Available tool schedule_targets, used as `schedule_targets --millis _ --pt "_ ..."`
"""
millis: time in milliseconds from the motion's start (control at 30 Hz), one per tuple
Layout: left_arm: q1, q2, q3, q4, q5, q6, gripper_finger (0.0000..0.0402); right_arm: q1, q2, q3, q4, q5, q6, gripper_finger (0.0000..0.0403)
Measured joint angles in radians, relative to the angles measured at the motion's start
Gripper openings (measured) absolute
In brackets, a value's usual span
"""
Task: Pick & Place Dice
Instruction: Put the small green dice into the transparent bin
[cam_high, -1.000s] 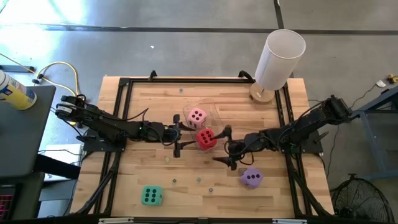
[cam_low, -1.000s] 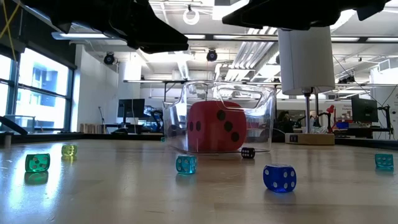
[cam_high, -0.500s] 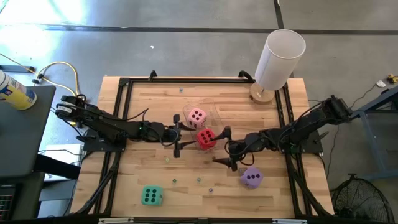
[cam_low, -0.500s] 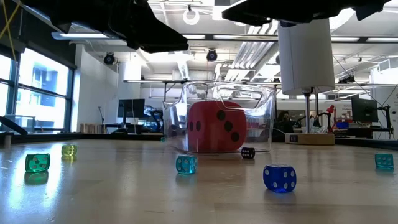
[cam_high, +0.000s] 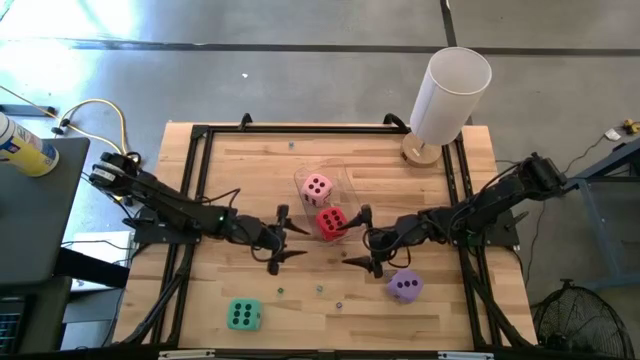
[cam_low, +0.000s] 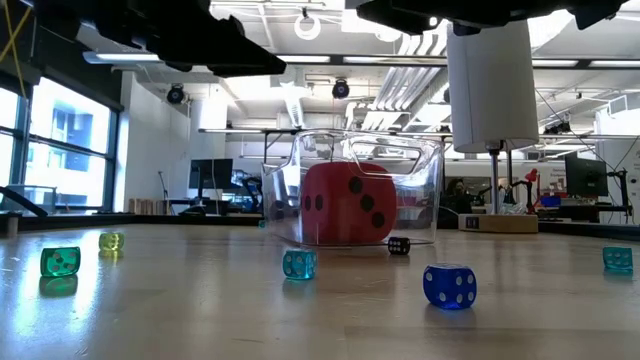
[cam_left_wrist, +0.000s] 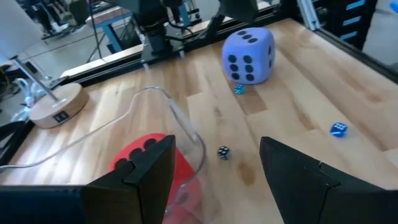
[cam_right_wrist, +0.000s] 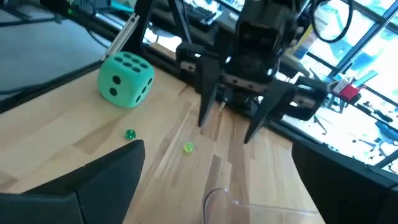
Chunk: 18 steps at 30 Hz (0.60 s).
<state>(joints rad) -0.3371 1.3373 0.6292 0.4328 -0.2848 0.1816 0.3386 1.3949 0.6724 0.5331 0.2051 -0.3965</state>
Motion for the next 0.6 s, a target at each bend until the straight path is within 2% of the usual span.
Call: schedule_targets --millis 233,400,600 --pt "-0.03 0.0 0.0 -0.01 0.0 -0.1 0.0226 0.016 0.0 0.0 0.026 0.017 0.008 0.04" --pt "-0.038 0.0 0.0 -0.043 0.0 -0.104 0.0226 0.024 0.0 0.0 0.05 0.051 0.034 0.04" --pt "-0.119 0.0 0.0 -0.123 0.002 -0.128 0.0226 0.024 0.0 0.0 0.117 0.047 0.06 0.04"
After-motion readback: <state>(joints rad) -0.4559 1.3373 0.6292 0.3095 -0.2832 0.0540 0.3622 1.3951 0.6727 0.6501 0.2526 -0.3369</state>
